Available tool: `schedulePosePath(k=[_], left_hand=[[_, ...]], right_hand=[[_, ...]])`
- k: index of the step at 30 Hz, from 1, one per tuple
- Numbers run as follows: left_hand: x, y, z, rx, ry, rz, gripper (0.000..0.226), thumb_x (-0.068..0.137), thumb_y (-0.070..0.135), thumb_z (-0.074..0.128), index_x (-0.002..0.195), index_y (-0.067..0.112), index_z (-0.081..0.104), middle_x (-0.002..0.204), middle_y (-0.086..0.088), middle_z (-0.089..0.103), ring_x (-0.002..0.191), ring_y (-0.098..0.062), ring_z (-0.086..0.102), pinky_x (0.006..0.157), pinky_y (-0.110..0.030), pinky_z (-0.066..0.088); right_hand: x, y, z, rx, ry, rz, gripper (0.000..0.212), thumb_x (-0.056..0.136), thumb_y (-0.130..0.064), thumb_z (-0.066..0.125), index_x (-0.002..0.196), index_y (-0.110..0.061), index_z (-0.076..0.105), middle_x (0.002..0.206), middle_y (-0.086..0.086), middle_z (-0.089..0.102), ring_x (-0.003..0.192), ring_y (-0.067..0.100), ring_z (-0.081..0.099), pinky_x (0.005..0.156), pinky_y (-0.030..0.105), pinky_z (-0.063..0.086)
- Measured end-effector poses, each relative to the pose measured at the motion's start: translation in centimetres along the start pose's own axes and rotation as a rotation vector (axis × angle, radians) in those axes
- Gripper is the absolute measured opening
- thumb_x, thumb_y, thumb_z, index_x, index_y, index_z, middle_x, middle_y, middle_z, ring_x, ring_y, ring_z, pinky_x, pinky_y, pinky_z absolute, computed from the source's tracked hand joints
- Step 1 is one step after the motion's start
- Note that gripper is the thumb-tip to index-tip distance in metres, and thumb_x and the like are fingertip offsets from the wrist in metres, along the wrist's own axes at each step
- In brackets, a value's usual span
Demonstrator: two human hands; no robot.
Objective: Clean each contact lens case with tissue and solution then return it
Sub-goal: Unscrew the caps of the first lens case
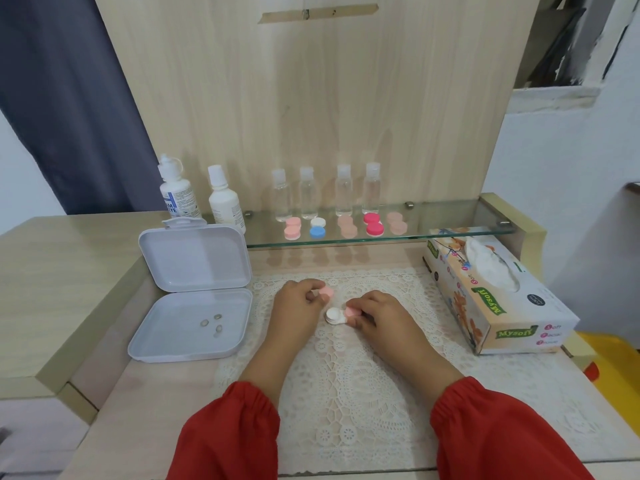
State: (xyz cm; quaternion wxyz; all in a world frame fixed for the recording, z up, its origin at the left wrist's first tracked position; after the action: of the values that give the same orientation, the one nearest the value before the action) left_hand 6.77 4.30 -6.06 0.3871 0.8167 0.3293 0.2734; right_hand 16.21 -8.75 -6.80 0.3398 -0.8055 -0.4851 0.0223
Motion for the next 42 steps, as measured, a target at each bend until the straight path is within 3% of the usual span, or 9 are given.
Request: schedulePosePath(k=[3,7,10,12,15,22,31,37,42], left_hand=[[1.4,-0.2,1.3,0.161,-0.051,-0.022,0.024,0.089,0.028,0.064,0.113,0.029,0.069,0.104,-0.001,0.053,0.111,-0.022,0.048,0.097,-0.035,0.042],[1.9,0.2,2.6,0.283,-0.150,-0.016,0.029,0.093,0.034,0.057,0.121,0.037,0.063,0.118,0.000,0.054,0.121,-0.022,0.039,0.100,-0.035,0.038],[1.3,0.3,2.1,0.149,-0.203,-0.016,0.034,0.096,0.037,0.051,0.130,0.034,0.057,0.123,-0.002,0.055,0.125,-0.023,0.042,0.107,-0.039,0.035],[0.0,0.1,1.4,0.023,-0.225,0.003,0.039,0.091,0.036,0.060,0.129,0.027,0.059,0.115,0.001,0.058,0.117,-0.019,0.049,0.105,-0.039,0.039],[-2.2,-0.1,1.0,0.121,-0.204,0.085,0.048,0.081,0.039,0.072,0.124,0.023,0.061,0.108,0.010,0.053,0.112,-0.011,0.042,0.101,-0.028,0.035],[-2.3,0.6,1.1,0.215,-0.105,0.168,0.022,0.085,0.035,0.068,0.106,0.027,0.071,0.099,0.013,0.052,0.101,-0.012,0.041,0.091,-0.026,0.035],[-2.4,0.8,1.1,0.223,-0.094,0.204,0.022,0.085,0.034,0.068,0.106,0.026,0.071,0.096,0.014,0.049,0.098,-0.011,0.039,0.086,-0.021,0.031],[-2.4,0.8,1.1,0.234,-0.088,0.216,0.024,0.087,0.034,0.066,0.109,0.025,0.071,0.098,0.013,0.051,0.100,-0.012,0.040,0.085,-0.020,0.030],[-2.4,0.8,1.1,0.239,-0.083,0.224,0.027,0.086,0.038,0.066,0.110,0.025,0.070,0.099,0.013,0.051,0.100,-0.010,0.039,0.084,-0.019,0.030]], right_hand=[[0.0,0.1,0.0,-0.004,-0.002,0.008,0.030,0.093,-0.031,0.061,0.122,-0.024,0.065,0.112,-0.009,0.057,0.109,0.010,0.047,0.093,0.029,0.042],[0.0,0.1,-0.1,-0.001,0.007,0.006,0.031,0.093,-0.030,0.061,0.123,-0.022,0.064,0.112,-0.008,0.058,0.108,0.009,0.047,0.092,0.027,0.041],[-0.1,0.1,-0.1,0.004,0.015,0.000,0.032,0.092,-0.031,0.063,0.122,-0.022,0.065,0.109,-0.009,0.058,0.106,0.009,0.048,0.091,0.028,0.042],[0.0,0.1,-0.1,0.008,0.014,0.000,0.032,0.092,-0.031,0.063,0.122,-0.022,0.065,0.109,-0.009,0.058,0.107,0.010,0.048,0.092,0.029,0.042],[0.2,0.1,0.0,0.014,0.010,0.004,0.031,0.092,-0.029,0.062,0.122,-0.021,0.065,0.111,-0.006,0.058,0.109,0.011,0.048,0.095,0.028,0.040],[0.3,0.1,0.2,0.017,-0.013,0.005,0.028,0.094,-0.025,0.060,0.121,-0.020,0.065,0.115,-0.005,0.059,0.111,0.012,0.048,0.097,0.027,0.039],[0.6,-0.1,0.7,0.019,-0.086,-0.051,0.024,0.097,-0.021,0.053,0.117,-0.019,0.066,0.111,-0.008,0.058,0.108,0.014,0.050,0.096,0.030,0.039],[0.2,0.1,0.3,0.100,-0.073,0.004,0.037,0.094,-0.035,0.058,0.130,-0.025,0.057,0.116,-0.010,0.055,0.114,0.010,0.047,0.098,0.025,0.037],[0.5,0.7,-0.1,0.047,0.031,0.085,0.032,0.084,-0.038,0.070,0.107,-0.017,0.063,0.104,-0.010,0.049,0.108,0.011,0.045,0.089,0.022,0.038]])
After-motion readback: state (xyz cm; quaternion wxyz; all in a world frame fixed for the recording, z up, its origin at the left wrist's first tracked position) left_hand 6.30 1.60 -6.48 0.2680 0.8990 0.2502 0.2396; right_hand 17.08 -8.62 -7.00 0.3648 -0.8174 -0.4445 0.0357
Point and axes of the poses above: each hand's wrist, its own x-axis towards the middle knuckle, its own z-axis out of the palm, y = z × x, the point moved 9 cm from there along x, towards the middle knuckle
